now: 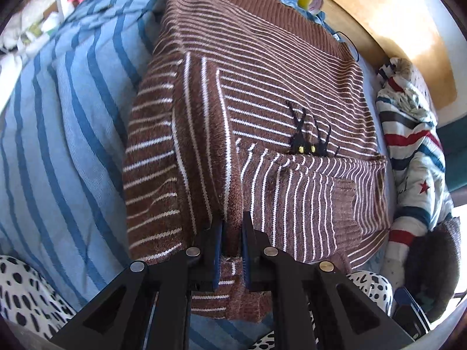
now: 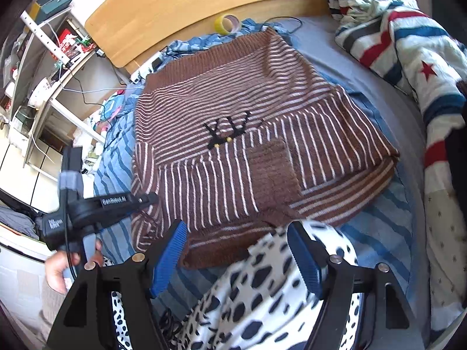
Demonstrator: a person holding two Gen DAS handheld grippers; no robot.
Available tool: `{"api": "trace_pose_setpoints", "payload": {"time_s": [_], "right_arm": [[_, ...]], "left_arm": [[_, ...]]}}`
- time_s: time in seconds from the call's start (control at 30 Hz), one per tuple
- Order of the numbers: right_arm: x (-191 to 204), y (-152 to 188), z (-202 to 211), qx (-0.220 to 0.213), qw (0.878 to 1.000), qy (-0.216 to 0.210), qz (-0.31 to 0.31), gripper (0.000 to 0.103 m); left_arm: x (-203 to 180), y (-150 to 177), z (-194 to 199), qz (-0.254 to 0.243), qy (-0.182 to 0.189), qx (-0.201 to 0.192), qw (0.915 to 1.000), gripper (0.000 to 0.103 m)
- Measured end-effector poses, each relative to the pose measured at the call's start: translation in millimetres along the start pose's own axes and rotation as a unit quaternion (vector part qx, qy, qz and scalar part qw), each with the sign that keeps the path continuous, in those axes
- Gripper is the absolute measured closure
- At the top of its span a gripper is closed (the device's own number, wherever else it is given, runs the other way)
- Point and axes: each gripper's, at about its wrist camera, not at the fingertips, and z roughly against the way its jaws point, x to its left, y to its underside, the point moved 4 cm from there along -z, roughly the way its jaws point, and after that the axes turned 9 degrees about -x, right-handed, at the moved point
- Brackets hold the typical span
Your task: Fold clothes
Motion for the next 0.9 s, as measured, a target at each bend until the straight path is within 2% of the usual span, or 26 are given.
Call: {"api": "trace_pose_setpoints", "payload": {"time_s": [0.1,0.17,0.3,0.37,0.47,0.57,0.67,0.73,0.77,0.8,0.83,0.87,0.9], "right_arm": [[16.6,-18.6,-15.9,0.003,1.000,-0.016,0.021,0.026],[35.2,-33.5,-36.2,0.018,0.998,-0.043,0.030,0.026],[86.7,-47.7,-83.6,0.045,0.990,-0.082,0.105,0.025],[106.1,-48.8,-113.4,0.072,0.984,-0.104,0.126,0.025],[125.7,-47.0,-158.6,0.131,0.976,-0.126,0.120,0.025],[141.2,-39.7,-183.0,0.165,0.969,-0.115,0.144,0.025],[153.6,-30.3,-191.0,0.169,0.964,-0.102,0.177,0.025],[155.6,-25.2,-199.1,0.176,0.964,-0.098,0.174,0.025],[156.1,-22.9,-202.7,0.179,0.964,-0.096,0.172,0.028],[154.5,-21.9,-204.3,0.178,0.966,-0.097,0.163,0.036],[152.9,-20.9,-206.0,0.177,0.967,-0.098,0.154,0.070],[151.4,-20.0,-207.6,0.177,0.968,-0.100,0.146,0.084],[149.9,-19.3,-208.4,0.175,0.970,-0.101,0.138,0.084]], "left_arm": [[13.0,2.6,-1.5,0.027,0.024,0.009,0.9993,0.092],[18.8,5.2,-5.0,0.038,0.034,0.014,0.9986,0.092],[24.1,12.5,-5.6,0.056,0.057,0.012,0.9967,0.092],[26.4,14.5,-6.6,0.067,0.071,0.007,0.9952,0.092],[32.0,16.7,-5.3,0.082,0.091,0.006,0.9924,0.092],[36.1,16.9,-1.4,0.089,0.097,0.007,0.9913,0.092],[35.5,16.8,3.7,0.085,0.098,0.004,0.9915,0.092],[33.7,16.9,7.2,0.082,0.095,0.001,0.9920,0.092],[32.9,17.0,8.8,0.082,0.094,0.000,0.9923,0.092],[32.1,17.3,10.1,0.082,0.093,-0.001,0.9923,0.092],[31.4,17.8,11.3,0.082,0.092,-0.001,0.9924,0.092],[30.6,18.2,12.4,0.083,0.091,-0.001,0.9924,0.092],[29.9,18.6,13.6,0.083,0.091,-0.002,0.9924,0.092]]}}
